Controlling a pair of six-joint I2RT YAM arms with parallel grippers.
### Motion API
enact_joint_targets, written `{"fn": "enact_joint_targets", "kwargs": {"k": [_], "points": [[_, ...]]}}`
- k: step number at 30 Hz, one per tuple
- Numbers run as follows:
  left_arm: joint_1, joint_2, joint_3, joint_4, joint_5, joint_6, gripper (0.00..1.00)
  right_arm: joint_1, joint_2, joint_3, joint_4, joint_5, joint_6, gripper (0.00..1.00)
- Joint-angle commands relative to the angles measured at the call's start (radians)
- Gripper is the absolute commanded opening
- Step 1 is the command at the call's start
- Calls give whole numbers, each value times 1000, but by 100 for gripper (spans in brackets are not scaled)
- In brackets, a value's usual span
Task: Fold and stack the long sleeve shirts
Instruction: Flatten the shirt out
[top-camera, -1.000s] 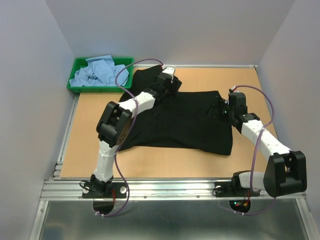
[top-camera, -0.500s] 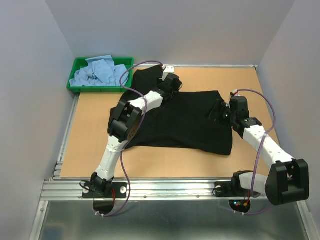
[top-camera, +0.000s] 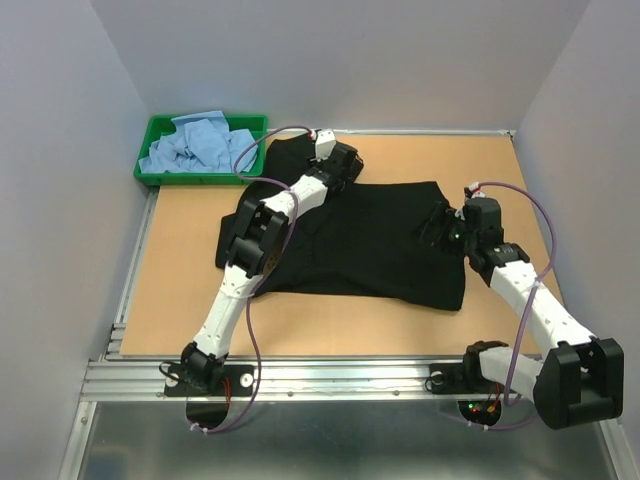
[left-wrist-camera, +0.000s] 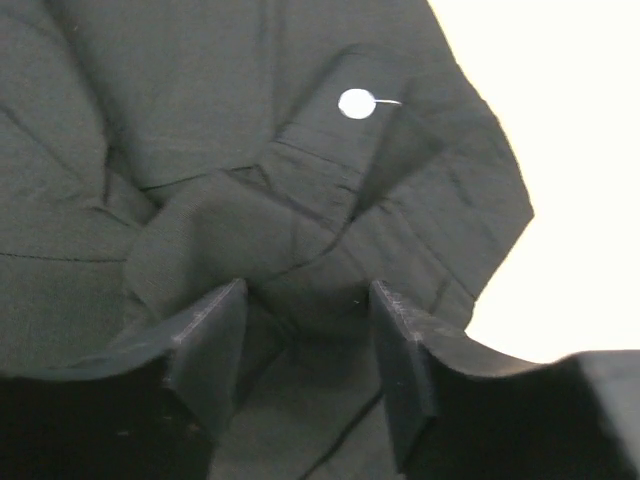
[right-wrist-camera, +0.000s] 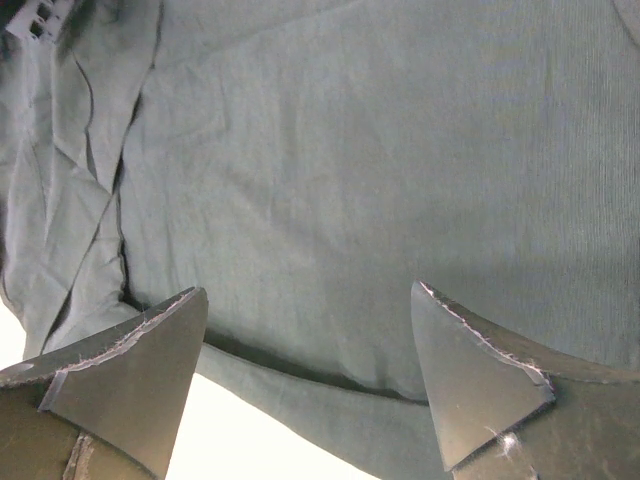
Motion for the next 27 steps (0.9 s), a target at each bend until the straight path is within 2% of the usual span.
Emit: {"fn": "enact_joint_targets", "kwargs": {"k": [1, 7, 8, 10, 11, 13, 19, 27], "points": [[27, 1, 63, -82, 13, -82, 60, -1, -28, -34, 4, -17, 0, 87], [37, -12, 19, -109, 61, -124, 33, -1, -38, -37, 3, -14, -13, 88], [39, -18, -3, -109, 71, -125, 24, 0, -39, -39, 4, -15, -15, 88], [43, -31, -23, -105, 81, -131, 14, -1, -39, -42, 4, -18, -15, 88], [45, -50, -42, -96, 84, -130, 3, 0, -39, -43, 4, -21, -15, 88], [45, -78, -59, -83, 81, -118, 0, -1, -40, -40, 4, -24, -21, 88], [45, -210, -76, -51, 99, -38, 0, 0, -31, -32, 4, -11, -43, 88], [45, -379, -171, -34, 228, 37, 0, 0, 0, -25, 6, 3, -55, 88]]}}
